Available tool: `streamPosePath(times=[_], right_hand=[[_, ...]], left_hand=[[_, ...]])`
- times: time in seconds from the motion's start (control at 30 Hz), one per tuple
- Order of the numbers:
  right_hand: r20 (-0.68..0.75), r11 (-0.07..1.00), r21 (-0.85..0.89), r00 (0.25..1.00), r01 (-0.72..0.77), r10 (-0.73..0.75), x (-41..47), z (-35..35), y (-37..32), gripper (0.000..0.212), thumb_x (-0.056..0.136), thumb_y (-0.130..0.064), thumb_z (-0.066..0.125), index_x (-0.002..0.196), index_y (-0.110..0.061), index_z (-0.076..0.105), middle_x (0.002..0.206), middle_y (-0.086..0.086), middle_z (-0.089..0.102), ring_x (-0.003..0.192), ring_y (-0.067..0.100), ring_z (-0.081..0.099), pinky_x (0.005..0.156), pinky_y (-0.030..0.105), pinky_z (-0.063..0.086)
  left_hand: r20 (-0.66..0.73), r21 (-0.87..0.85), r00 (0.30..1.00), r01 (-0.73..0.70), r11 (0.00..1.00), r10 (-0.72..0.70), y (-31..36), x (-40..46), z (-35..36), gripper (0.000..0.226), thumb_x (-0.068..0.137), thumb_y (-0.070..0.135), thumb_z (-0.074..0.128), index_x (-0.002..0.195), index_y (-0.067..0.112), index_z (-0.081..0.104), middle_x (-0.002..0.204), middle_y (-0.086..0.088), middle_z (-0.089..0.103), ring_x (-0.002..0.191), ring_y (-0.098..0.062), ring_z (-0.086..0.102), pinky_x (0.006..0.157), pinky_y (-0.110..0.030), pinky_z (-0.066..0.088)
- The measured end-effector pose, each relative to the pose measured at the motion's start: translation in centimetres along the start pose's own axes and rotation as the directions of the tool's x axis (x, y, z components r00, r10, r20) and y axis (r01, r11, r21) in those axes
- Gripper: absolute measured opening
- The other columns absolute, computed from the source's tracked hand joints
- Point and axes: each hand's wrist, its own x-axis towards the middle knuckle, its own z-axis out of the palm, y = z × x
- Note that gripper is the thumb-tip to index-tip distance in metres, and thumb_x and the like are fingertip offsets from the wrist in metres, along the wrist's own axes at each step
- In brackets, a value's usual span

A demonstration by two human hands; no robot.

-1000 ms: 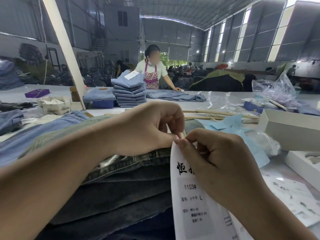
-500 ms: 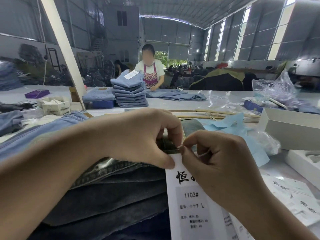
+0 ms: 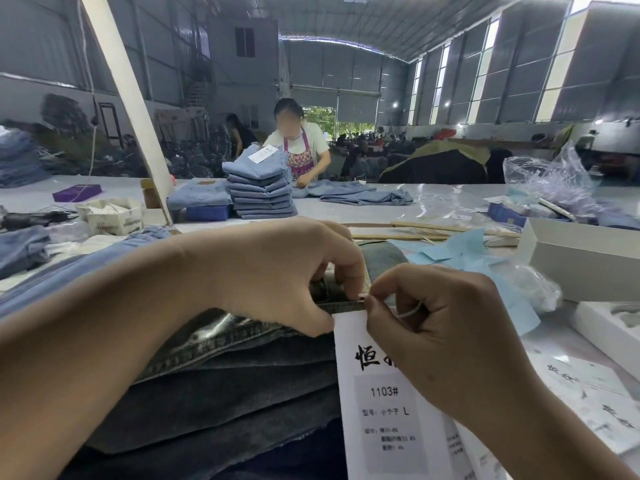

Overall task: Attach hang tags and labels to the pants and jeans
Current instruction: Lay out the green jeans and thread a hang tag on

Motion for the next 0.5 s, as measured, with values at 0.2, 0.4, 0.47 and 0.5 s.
streamPosePath(times=[0.2,0.4,0.47,0.5], right_hand=[[-0.060,0.993,-0.029,0.992,0.113,-0.114,-0.1,-0.2,-0.2,0.012,0.077,-0.025,0.065,0.066,-0.022,0.067,0.052,-0.017,0.039,0.047,0.009,0.045,0.042,0.027,0.039],[-0.048,0.986,-0.063,0.986,0.157,-0.160,0.0,0.6,-0.5,0.014,0.079,-0.020,0.066,0.066,-0.017,0.063,0.056,-0.015,0.035,0.045,0.013,0.040,0.040,0.030,0.039],[-0.033,0.982,-0.094,0.985,0.167,-0.171,0.2,1.0,-0.6,0.014,0.082,-0.021,0.065,0.069,-0.016,0.066,0.056,-0.012,0.044,0.044,0.015,0.043,0.040,0.030,0.040],[-0.034,0.980,-0.108,0.984,0.169,-0.174,0.2,1.2,-0.6,0.013,0.083,-0.021,0.065,0.071,-0.016,0.067,0.057,-0.010,0.051,0.045,0.017,0.046,0.040,0.031,0.042]], left_hand=[[-0.071,-0.025,0.997,0.033,0.999,-0.035,-0.4,0.2,-0.6,0.008,0.073,0.033,0.067,0.079,0.038,0.065,0.089,0.013,0.063,0.075,-0.008,0.060,0.068,-0.034,0.055],[-0.147,-0.235,0.978,0.109,0.966,-0.146,-0.5,0.4,0.1,0.014,0.065,0.037,0.058,0.074,0.031,0.067,0.066,0.010,0.062,0.047,0.001,0.048,0.044,-0.018,0.040],[-0.131,-0.299,0.977,0.124,0.946,-0.170,-0.7,0.5,0.2,0.009,0.069,0.036,0.062,0.074,0.031,0.068,0.064,0.010,0.061,0.045,0.002,0.046,0.046,-0.017,0.038],[-0.124,-0.314,0.976,0.132,0.940,-0.178,-0.9,0.6,0.2,0.009,0.070,0.037,0.063,0.075,0.032,0.068,0.065,0.009,0.062,0.046,0.002,0.046,0.048,-0.019,0.039]])
